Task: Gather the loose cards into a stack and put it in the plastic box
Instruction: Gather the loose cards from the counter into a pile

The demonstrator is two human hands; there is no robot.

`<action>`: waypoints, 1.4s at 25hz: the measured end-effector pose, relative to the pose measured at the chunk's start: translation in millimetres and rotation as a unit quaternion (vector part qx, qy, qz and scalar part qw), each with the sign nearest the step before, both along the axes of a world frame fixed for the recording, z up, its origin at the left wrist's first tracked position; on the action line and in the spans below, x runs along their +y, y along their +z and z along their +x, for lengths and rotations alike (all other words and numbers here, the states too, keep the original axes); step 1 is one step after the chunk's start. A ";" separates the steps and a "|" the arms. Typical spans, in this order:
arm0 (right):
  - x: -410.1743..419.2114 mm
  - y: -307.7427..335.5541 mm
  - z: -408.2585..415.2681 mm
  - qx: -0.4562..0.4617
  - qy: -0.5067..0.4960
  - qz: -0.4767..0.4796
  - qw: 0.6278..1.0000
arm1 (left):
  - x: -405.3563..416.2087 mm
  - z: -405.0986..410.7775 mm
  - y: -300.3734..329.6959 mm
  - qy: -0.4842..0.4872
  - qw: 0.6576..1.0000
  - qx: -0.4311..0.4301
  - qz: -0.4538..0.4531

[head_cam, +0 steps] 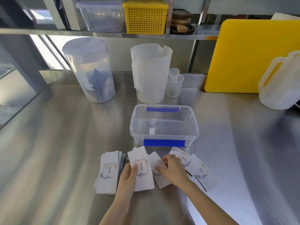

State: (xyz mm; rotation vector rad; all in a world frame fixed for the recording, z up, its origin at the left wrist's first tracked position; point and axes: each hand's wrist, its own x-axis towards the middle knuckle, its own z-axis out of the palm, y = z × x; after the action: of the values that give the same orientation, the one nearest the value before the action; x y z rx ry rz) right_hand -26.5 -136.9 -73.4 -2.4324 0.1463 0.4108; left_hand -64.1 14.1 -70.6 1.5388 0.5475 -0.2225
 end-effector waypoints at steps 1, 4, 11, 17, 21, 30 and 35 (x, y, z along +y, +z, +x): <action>3.8 -1.5 1.0 0.005 0.023 -0.046 0.999 | 0.8 0.1 2.5 0.002 1.000 -0.008 0.017; 6.8 -7.2 2.1 0.010 0.048 -0.126 0.991 | 3.7 1.1 2.5 0.012 0.999 -0.007 0.038; -3.5 -8.5 11.7 0.066 -0.006 0.030 0.997 | 7.0 5.8 2.9 0.057 0.997 -0.015 0.052; -8.9 25.6 8.1 0.146 -0.002 0.208 0.967 | 1.6 12.4 4.5 0.035 0.997 -0.013 0.061; 1.2 34.8 4.3 0.111 -0.028 0.257 0.960 | -4.5 10.3 7.9 0.038 0.999 0.006 0.027; 21.5 28.1 -3.4 0.039 -0.004 0.184 0.982 | -4.9 8.5 12.8 0.050 0.999 0.000 -0.020; 31.5 31.3 -3.0 0.060 0.084 0.154 0.983 | -7.5 9.6 23.9 0.030 0.999 -0.022 -0.021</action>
State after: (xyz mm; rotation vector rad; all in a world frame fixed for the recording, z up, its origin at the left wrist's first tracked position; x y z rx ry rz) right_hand -29.5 -105.4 -42.0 -2.1221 -0.0677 0.6100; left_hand -54.5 6.6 -46.7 1.4811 0.5489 -0.1529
